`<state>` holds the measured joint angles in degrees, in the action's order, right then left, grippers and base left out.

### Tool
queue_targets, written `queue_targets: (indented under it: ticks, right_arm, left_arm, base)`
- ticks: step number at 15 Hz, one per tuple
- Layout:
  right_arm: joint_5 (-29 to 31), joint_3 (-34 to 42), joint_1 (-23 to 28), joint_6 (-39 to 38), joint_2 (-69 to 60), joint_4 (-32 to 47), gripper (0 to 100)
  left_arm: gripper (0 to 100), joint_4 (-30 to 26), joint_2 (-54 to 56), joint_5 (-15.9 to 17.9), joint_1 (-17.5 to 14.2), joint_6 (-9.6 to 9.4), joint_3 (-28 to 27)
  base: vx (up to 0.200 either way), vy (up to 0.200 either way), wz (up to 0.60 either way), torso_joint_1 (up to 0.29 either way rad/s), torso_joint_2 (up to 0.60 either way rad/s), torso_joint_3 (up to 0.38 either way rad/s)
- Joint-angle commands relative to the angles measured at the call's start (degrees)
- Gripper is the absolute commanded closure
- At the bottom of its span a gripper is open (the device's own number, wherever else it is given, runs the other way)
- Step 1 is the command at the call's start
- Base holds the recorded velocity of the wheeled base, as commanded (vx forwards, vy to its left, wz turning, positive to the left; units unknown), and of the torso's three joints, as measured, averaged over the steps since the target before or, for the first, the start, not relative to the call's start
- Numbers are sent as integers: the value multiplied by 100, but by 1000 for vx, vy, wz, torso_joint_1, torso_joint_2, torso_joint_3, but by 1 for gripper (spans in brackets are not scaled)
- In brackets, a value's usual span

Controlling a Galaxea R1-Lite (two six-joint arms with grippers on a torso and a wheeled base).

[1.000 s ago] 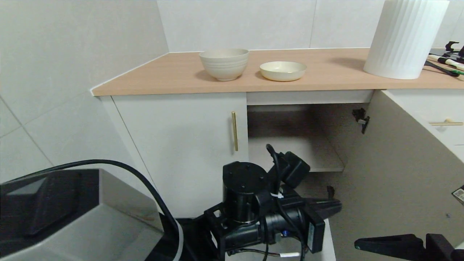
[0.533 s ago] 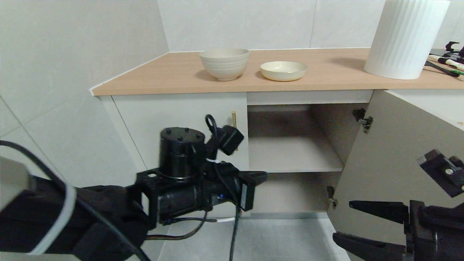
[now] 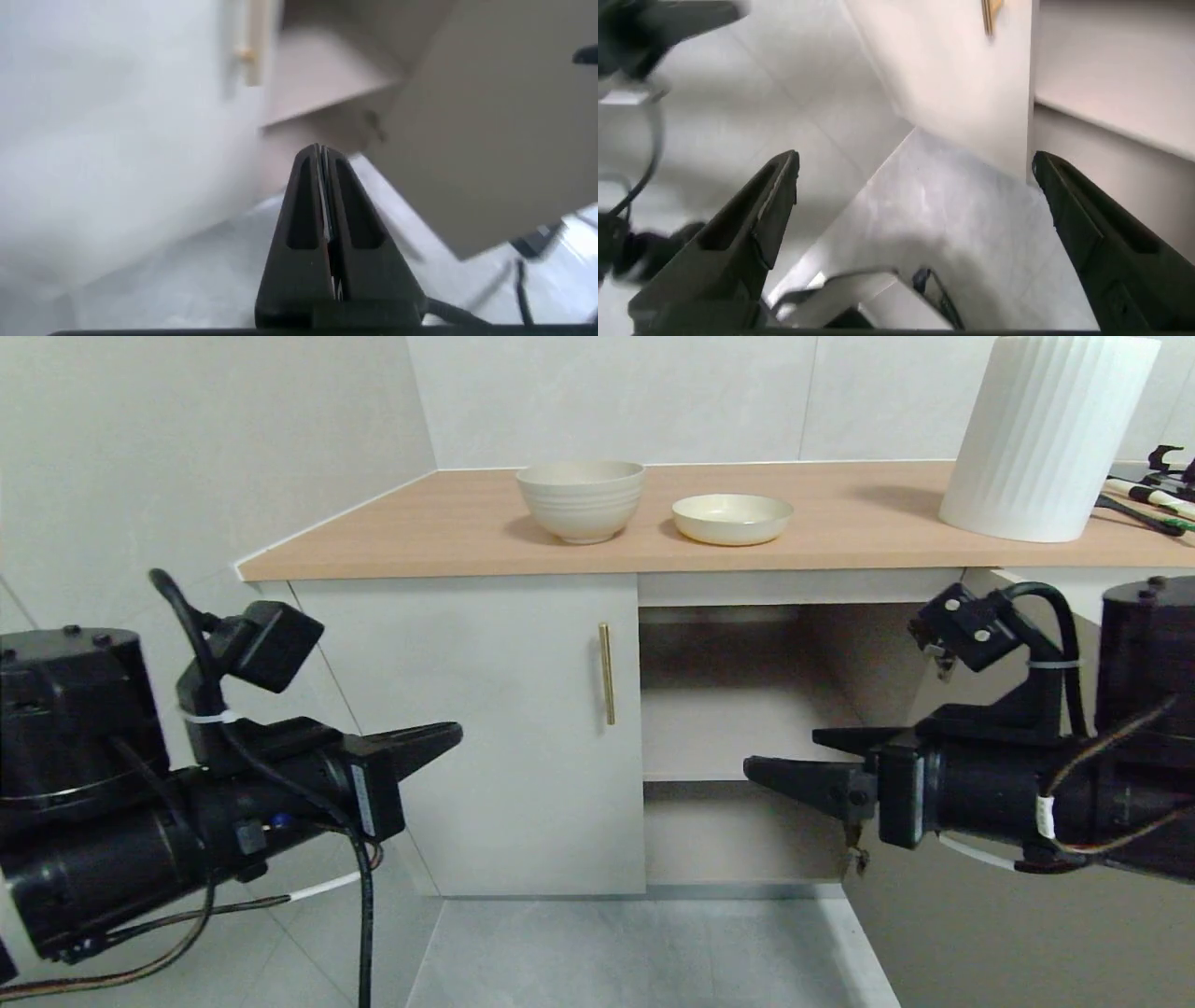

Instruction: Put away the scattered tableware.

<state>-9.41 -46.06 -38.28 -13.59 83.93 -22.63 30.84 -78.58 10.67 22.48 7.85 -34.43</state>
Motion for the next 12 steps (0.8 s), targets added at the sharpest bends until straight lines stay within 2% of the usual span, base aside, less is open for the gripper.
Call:
queue_targets:
  ticks: [1,8,12]
  right_arm:
    - [45,-1072,57,41,835,496,0]
    - [1091,-1116,277,23,1222,654,0]
    - [1134,-923,277,41,1002,628,0]
  left_arm:
    - [0,-52,572,-12,-139,6,138]
    - [0,-157,370,67,-139,6,156]
    - [0,-131,352,58,-139,6,138]
  base:
    - [0,0,0,0,0,0]
    - [0,0,0,0,0,0]
    - [0,0,0,0,0,0]
